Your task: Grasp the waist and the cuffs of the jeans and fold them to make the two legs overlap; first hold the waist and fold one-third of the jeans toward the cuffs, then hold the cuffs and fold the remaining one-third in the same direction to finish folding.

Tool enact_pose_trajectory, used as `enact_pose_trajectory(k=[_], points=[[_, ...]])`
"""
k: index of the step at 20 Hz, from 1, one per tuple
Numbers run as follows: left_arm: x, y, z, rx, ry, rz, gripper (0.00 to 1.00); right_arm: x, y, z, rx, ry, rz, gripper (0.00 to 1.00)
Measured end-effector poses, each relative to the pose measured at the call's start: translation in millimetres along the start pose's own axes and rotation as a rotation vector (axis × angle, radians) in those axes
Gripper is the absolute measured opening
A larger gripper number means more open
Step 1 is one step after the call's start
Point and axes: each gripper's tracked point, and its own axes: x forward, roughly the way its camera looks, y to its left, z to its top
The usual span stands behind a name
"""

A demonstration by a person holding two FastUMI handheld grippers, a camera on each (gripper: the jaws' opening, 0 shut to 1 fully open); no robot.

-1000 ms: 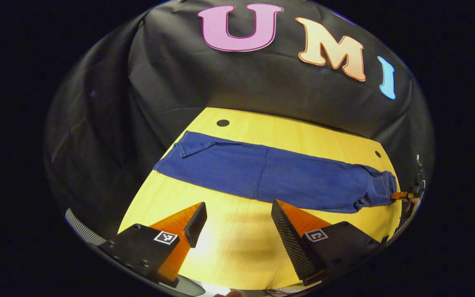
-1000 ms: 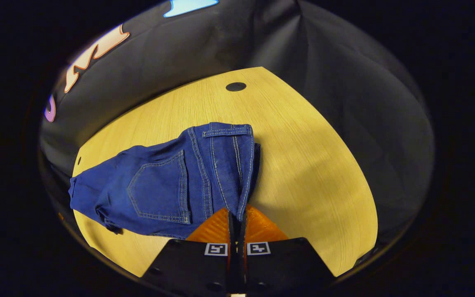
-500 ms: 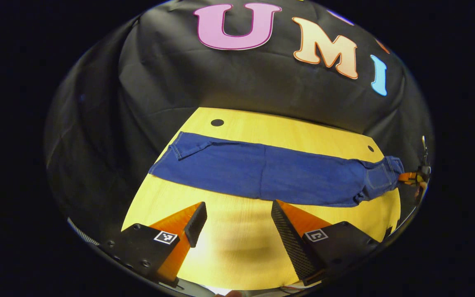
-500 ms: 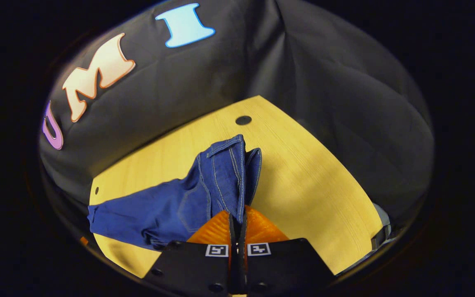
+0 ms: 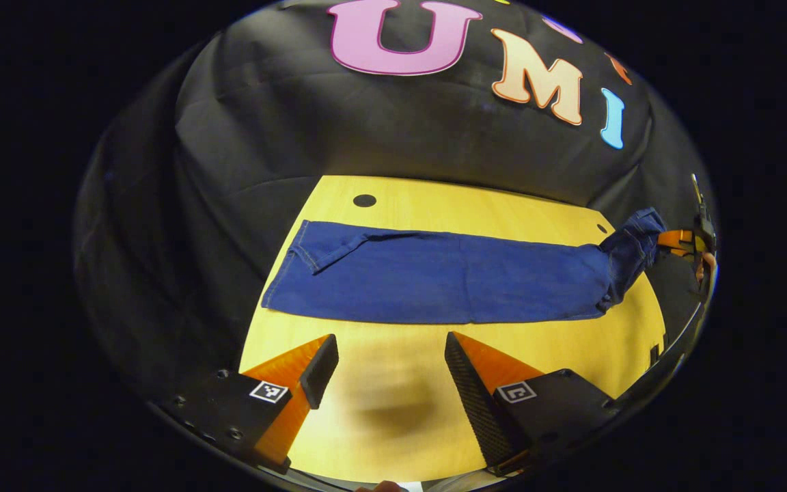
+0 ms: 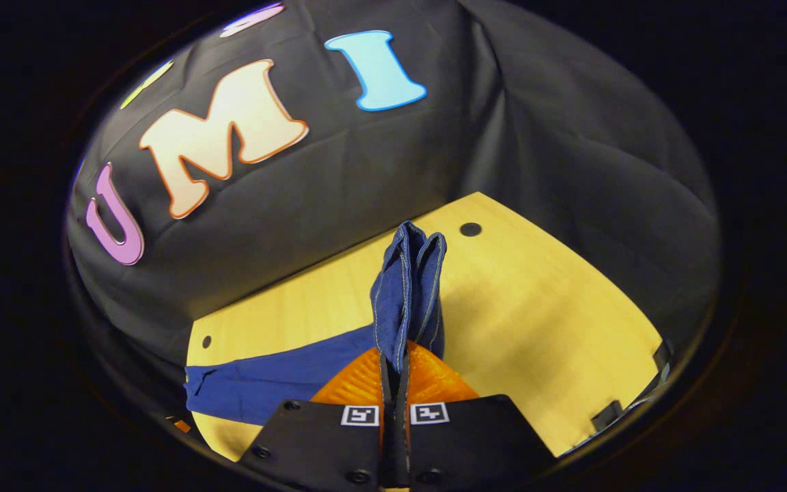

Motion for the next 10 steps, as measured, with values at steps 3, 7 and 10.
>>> enact_pose_trajectory(k=[3,7,10], points=[[3,27,-4,0.0,0.006,-0.003,0.95,-3,6,6,-0.022,-0.003,0.057,0.02],[8,53,-7,-0.026,0.003,-0.009,0.95,4,11,-1,-0.029,0.034,0.164,0.02],[14,63,-14,-0.043,0.013,-0.022,0.95,6,11,-10,-0.037,0.098,0.244,0.02]])
